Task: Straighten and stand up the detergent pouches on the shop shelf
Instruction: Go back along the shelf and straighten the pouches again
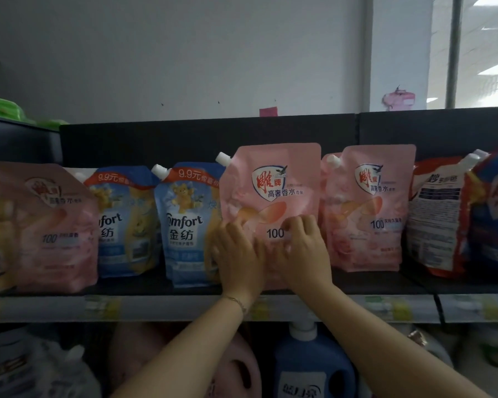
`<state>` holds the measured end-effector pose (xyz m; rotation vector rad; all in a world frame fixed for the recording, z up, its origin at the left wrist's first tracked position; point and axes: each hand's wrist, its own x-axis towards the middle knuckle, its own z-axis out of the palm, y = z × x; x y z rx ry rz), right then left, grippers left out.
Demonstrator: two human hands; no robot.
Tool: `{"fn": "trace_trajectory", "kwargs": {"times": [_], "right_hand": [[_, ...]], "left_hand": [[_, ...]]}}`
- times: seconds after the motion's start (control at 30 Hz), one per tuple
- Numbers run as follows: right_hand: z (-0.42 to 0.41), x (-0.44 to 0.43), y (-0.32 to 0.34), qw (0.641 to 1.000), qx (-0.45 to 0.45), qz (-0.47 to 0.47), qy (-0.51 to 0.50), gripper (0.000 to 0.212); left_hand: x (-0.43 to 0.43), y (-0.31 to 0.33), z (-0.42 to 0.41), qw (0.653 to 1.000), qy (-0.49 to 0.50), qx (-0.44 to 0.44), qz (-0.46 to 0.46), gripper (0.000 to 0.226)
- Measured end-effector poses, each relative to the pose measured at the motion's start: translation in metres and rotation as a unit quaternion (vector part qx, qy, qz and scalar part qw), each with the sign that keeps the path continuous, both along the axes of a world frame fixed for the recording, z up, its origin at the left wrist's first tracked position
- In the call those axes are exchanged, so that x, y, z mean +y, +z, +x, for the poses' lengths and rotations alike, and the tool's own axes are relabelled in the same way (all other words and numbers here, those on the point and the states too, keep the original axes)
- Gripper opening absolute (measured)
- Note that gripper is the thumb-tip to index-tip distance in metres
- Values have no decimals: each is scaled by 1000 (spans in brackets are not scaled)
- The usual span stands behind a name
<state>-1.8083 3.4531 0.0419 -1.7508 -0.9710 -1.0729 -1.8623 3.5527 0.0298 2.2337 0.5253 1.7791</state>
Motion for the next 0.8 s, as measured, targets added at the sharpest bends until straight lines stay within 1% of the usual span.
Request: {"fn": "trace_trajectory", "kwargs": {"times": [0.07, 0.13, 0.27, 0.33, 0.4, 0.53, 0.7, 0.8], "right_hand": [[-5, 7, -2, 999, -46, -21, -4, 21], [-11, 14, -1, 996, -76, -41, -13, 11], [-33, 37, 1, 990, -105, -82, 35, 17], [-48, 52, 4, 987, -104, -95, 76, 14], [-64, 69, 6, 983, -90, -104, 120, 9], [-94, 104, 5, 978, -49, -134, 155, 14], [-131, 153, 2, 965, 10, -187, 183, 10], [-147, 184, -4, 957, 65, -206, 192, 9]], "left_hand": [[6, 8, -9, 997, 5, 16, 75, 40], [19, 13, -21, 993, -7, 19, 117, 41], [54, 17, -52, 990, -38, 29, 135, 29], [72, 20, -70, 987, -38, 58, 145, 31], [91, 21, -87, 983, -17, 79, 163, 29], [125, 23, -123, 986, 32, 81, 142, 31], [176, 16, -169, 984, 93, 115, 101, 28], [204, 10, -197, 983, 111, 139, 41, 30]]}}
